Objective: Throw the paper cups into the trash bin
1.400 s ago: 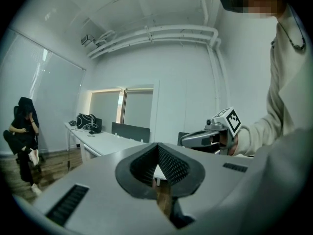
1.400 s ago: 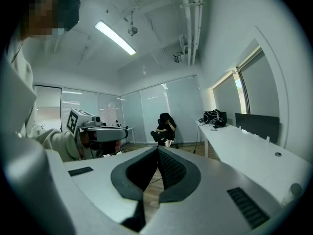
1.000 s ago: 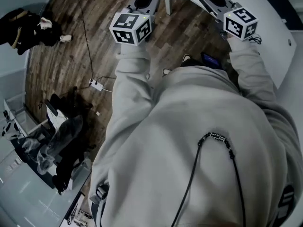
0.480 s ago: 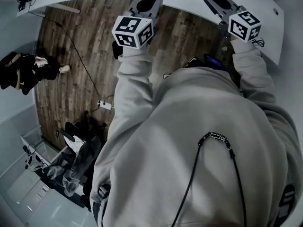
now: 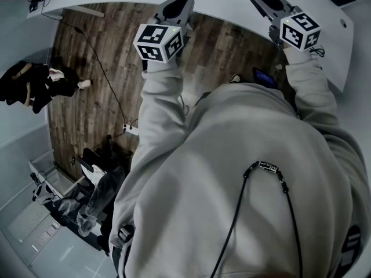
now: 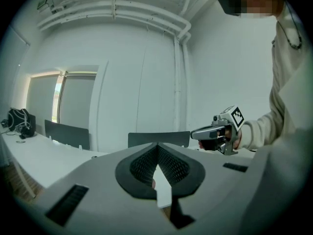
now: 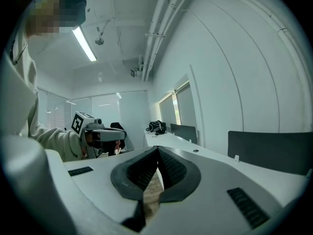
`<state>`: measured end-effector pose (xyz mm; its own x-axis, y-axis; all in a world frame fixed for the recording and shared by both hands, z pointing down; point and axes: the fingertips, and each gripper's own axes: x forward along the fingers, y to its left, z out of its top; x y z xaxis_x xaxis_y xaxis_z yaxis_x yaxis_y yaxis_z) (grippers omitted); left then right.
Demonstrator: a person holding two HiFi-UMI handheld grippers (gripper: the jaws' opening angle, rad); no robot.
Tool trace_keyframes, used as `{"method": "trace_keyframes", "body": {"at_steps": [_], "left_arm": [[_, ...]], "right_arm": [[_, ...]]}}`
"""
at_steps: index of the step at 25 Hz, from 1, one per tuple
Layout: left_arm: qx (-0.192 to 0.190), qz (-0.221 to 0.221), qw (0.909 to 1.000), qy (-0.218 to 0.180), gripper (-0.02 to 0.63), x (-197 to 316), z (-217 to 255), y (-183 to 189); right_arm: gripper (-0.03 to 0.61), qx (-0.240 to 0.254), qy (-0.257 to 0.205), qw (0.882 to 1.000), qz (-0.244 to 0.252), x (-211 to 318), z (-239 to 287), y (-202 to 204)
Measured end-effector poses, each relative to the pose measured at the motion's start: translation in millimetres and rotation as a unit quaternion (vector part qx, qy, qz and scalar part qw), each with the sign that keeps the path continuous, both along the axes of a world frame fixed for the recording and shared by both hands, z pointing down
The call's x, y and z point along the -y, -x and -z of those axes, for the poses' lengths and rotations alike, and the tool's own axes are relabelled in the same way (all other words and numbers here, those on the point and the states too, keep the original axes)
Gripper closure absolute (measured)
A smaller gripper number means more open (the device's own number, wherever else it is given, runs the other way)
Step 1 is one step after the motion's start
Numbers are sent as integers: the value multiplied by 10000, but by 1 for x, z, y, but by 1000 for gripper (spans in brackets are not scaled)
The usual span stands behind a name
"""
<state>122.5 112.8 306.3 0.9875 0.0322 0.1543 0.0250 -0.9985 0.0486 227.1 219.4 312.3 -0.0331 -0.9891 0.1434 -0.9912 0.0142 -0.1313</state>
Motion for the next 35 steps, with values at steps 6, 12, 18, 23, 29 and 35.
{"method": "trace_keyframes", "body": {"at_steps": [6, 12, 18, 23, 29, 35], "left_arm": [[71, -232, 9995, -177, 618, 3, -2, -17], [-98, -247, 9996, -119, 618, 3, 7, -35], [-75, -297, 9994, -143, 618, -4, 8, -49], [-69, -223, 9996, -144, 618, -6, 7, -57], [-14, -165, 9997, -196, 618, -8, 3, -75], [100, -97, 9998, -152, 618, 7, -2, -77]], "right_arm": [[558, -47, -74, 9996, -287, 10, 6, -11], [558, -22, 13, 9999, -154, 9, 5, -9], [558, 5, 65, 9999, -125, 9, 1, -15], [559, 16, 10, 9999, -113, -3, 2, -25], [559, 95, -18, 9999, -80, -15, -13, -47], [558, 143, 23, 9999, 35, -4, -17, -53]]}}
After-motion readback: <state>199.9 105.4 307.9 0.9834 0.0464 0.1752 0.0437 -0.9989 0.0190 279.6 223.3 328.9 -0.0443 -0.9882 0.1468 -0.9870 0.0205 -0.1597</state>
